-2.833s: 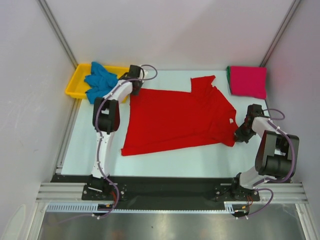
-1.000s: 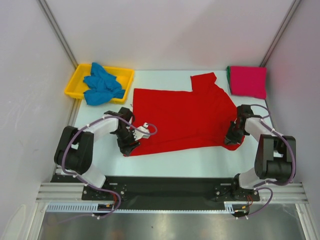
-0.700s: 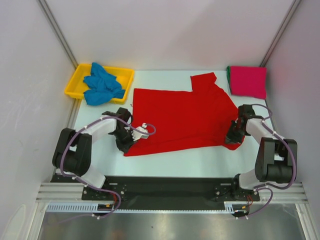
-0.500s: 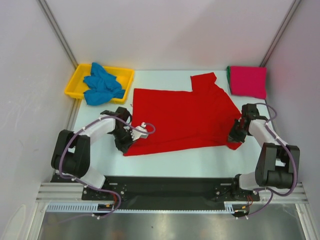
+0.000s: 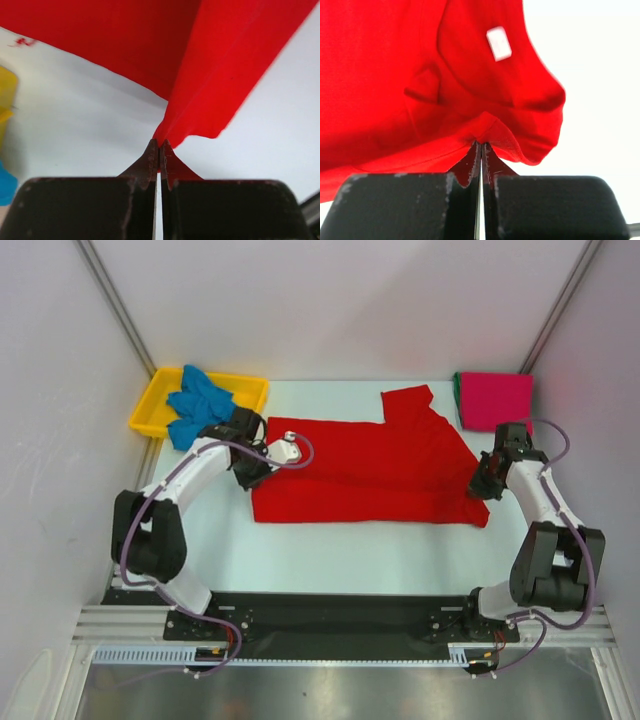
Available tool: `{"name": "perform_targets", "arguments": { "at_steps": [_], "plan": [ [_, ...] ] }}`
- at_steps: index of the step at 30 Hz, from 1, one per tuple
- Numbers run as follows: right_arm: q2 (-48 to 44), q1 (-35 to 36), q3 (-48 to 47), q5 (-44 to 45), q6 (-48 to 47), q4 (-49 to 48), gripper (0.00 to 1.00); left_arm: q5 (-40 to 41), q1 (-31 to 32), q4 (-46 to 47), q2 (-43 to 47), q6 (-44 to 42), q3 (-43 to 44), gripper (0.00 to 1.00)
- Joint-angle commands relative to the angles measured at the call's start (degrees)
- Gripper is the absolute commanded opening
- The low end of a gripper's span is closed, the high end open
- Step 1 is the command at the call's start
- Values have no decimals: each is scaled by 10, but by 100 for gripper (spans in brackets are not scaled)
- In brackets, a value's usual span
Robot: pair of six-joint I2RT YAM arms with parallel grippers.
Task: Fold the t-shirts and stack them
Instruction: Fold the tshirt
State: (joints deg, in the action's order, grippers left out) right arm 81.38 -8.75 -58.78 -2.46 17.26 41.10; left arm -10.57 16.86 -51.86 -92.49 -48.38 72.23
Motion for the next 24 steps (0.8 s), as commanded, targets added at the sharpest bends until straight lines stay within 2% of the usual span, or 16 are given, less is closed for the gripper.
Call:
{"name": "perform_targets", "arguments": {
  "at_steps": [1,8,24],
  "plan": [
    [39,-4,-48,45,-13,-23,0,34,-3,44,-51,16,47,0],
    [120,-1,-101,52,-33,-42,0,56,-3,76,-130,35,116,0],
    [243,18,-197,71,-69,-47,0,150,6,168,-205,45,136,1]
  ]
}}
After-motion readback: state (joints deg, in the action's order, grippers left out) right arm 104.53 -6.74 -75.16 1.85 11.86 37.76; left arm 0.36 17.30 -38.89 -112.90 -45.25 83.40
